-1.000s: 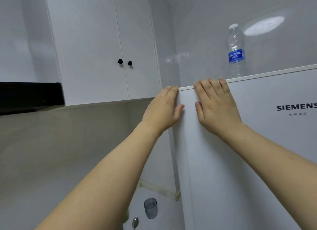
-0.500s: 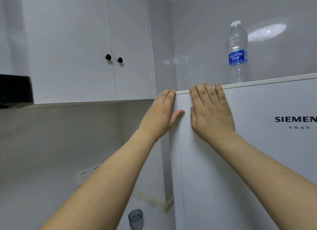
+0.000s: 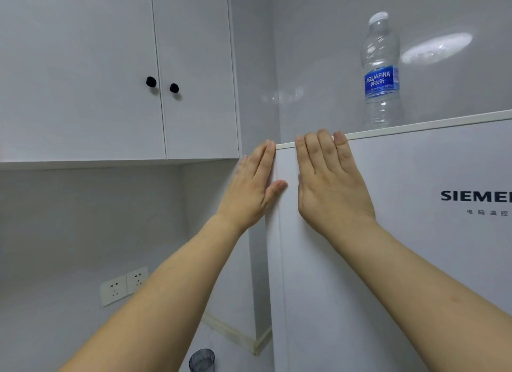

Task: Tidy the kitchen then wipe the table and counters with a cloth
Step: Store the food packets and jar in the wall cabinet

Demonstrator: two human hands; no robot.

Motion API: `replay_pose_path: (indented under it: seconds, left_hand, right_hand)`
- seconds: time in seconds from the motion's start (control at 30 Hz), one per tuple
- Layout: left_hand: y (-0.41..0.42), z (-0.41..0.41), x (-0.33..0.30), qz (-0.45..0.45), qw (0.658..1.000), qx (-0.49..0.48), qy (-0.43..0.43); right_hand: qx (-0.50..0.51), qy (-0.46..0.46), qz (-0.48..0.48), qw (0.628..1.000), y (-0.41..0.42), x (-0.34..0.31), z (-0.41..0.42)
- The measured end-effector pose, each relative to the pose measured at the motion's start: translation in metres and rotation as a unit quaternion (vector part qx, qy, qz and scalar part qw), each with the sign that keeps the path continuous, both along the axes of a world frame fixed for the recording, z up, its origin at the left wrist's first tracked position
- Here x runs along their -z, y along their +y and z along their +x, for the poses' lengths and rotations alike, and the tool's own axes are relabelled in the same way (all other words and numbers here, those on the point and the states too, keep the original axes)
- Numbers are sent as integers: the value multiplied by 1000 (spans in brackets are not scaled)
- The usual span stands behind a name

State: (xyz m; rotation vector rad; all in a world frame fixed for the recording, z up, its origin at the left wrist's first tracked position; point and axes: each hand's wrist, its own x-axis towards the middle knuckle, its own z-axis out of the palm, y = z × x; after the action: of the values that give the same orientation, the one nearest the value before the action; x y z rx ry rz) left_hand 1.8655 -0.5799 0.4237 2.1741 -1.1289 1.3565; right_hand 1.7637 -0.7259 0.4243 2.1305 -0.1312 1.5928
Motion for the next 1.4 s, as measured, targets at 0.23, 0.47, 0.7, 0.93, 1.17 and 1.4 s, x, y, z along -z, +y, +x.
replay_pose_path:
  seconds: [0.23,0.47,0.7,0.93,1.17,1.4]
  left_hand:
    - [1,2,-1,28,998,-29,51]
    - [67,-22,1,115,979,-166,21]
    - [187,-61,30,112,938,-318,86]
    - [331,-161,88,149,831,-499,196]
    - [450,-325,111,94,723,-640,243]
    - [538,-498,100,6,662,-717,218]
  right_hand:
    - [-3,6,-5,1000,-1,-2,-3]
    - [-120,26,10,992,23,-1,4]
    - [-265,134,16,955,120,37,32]
    - [-390,318,-28,864,276,102,12]
    - [-513,379,-70,767,422,127,-78]
    - [-615,355,-116,695,548,104,-219]
